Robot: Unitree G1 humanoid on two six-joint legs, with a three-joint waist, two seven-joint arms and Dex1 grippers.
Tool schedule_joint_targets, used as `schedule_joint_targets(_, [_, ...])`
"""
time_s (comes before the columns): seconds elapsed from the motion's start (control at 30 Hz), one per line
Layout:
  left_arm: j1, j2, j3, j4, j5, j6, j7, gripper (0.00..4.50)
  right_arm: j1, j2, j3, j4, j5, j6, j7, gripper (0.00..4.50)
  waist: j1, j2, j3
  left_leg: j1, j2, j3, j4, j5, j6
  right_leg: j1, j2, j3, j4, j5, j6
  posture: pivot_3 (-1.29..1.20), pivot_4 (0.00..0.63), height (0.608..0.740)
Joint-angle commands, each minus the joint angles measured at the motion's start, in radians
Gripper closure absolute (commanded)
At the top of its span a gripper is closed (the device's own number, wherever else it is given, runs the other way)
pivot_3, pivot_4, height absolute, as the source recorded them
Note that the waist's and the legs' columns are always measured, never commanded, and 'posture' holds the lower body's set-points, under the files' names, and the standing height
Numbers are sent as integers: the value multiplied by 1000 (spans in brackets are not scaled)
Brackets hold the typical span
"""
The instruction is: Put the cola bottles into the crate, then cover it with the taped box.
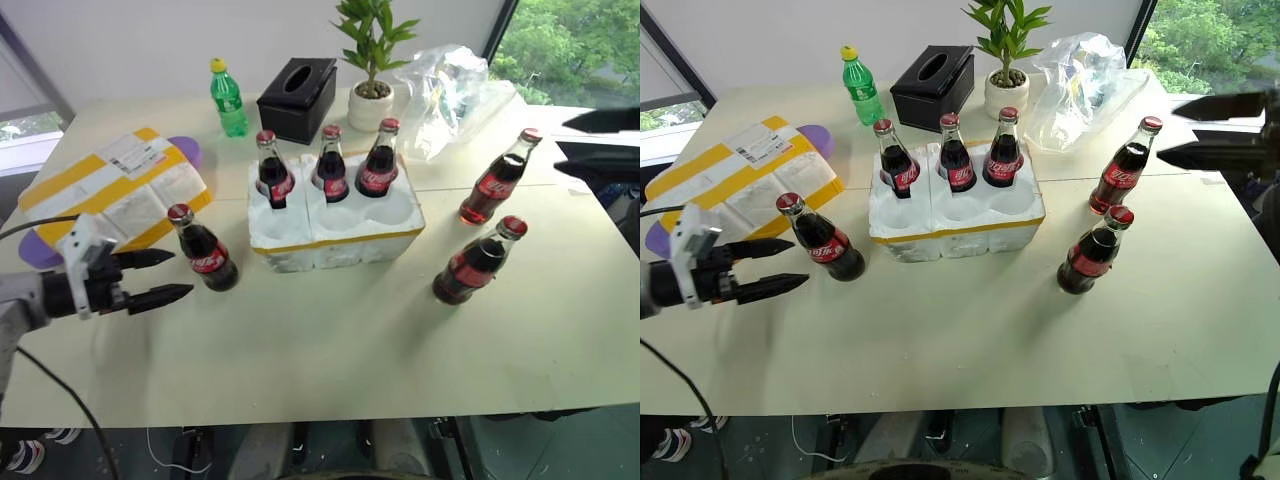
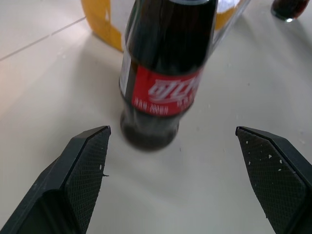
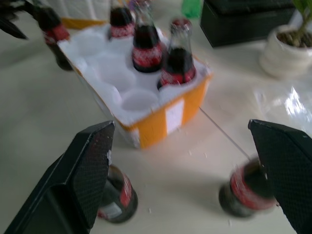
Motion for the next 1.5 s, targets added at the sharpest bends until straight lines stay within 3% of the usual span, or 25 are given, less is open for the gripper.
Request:
schedule_joint_targets(0.03, [-76, -17, -57, 55, 43, -47, 2, 175, -48, 21, -2, -83, 51, 73, -1, 0, 0, 0, 0, 0, 0, 0, 0, 0, 0, 0, 0, 0, 0, 0, 0, 0, 150, 732])
schedule_joint_targets(0.27, [-161, -69, -120, 139, 77, -86, 7, 175, 36, 42, -47, -234, 130, 147, -27, 0, 1, -1, 0, -4, -1, 0, 1, 0, 0, -4, 0, 0, 2, 0, 0, 0, 150, 732])
schedule_joint_targets(0.47, [-233, -142, -172, 199, 112, -113, 29, 175, 35, 73, -67, -295, 199, 206, -76, 0, 2, -1, 0, -8, -1, 0, 4, 1, -1, -8, 0, 0, 5, 1, 0, 0, 150, 732])
schedule_joint_targets(0.63, [-246, -149, -185, 209, 112, -102, 6, 175, 34, 90, -68, -310, 218, 218, -111, 0, 1, -2, 0, -8, -1, 0, 4, 2, 2, -8, 0, 0, 5, 1, 0, 0, 150, 732])
schedule_joint_targets(0.67, [-246, -146, -183, 208, 110, -99, 4, 719, 35, 92, -69, -312, 221, 219, -116, 0, 1, -1, 0, -8, -1, 0, 4, 2, 2, -8, 0, 0, 5, 1, 0, 0, 150, 732])
schedule_joint_targets(0.77, [-239, -120, -177, 200, 109, -88, -12, 1696, 43, 99, -74, -316, 230, 218, -135, 0, 0, -2, 0, -8, -1, 0, 4, 2, 2, -8, 0, 0, 5, 1, 0, 0, 150, 732])
schedule_joint_targets(1.03, [-271, 20, -133, 104, 29, 36, -120, 1685, 117, 116, -86, -352, 238, 195, -183, 0, -1, -2, 0, -10, -1, 0, 4, 2, 2, -10, 0, 0, 5, 1, 0, 0, 150, 732])
schedule_joint_targets(1.27, [-565, 138, -188, 131, -66, 211, -285, 1685, 199, 113, -115, -382, 241, 172, -213, 0, 15, -6, 3, -14, -2, -1, 10, 2, 2, -11, 0, -1, 8, 1, 0, 0, 150, 732])
schedule_joint_targets(1.5, [-908, -4, -322, 250, -43, 268, -327, 1685, 253, 112, -162, -409, 257, 181, -260, 0, 23, -6, 3, -14, -3, 0, 17, 3, 3, -10, 1, -2, 14, 1, 1, 0, 150, 732])
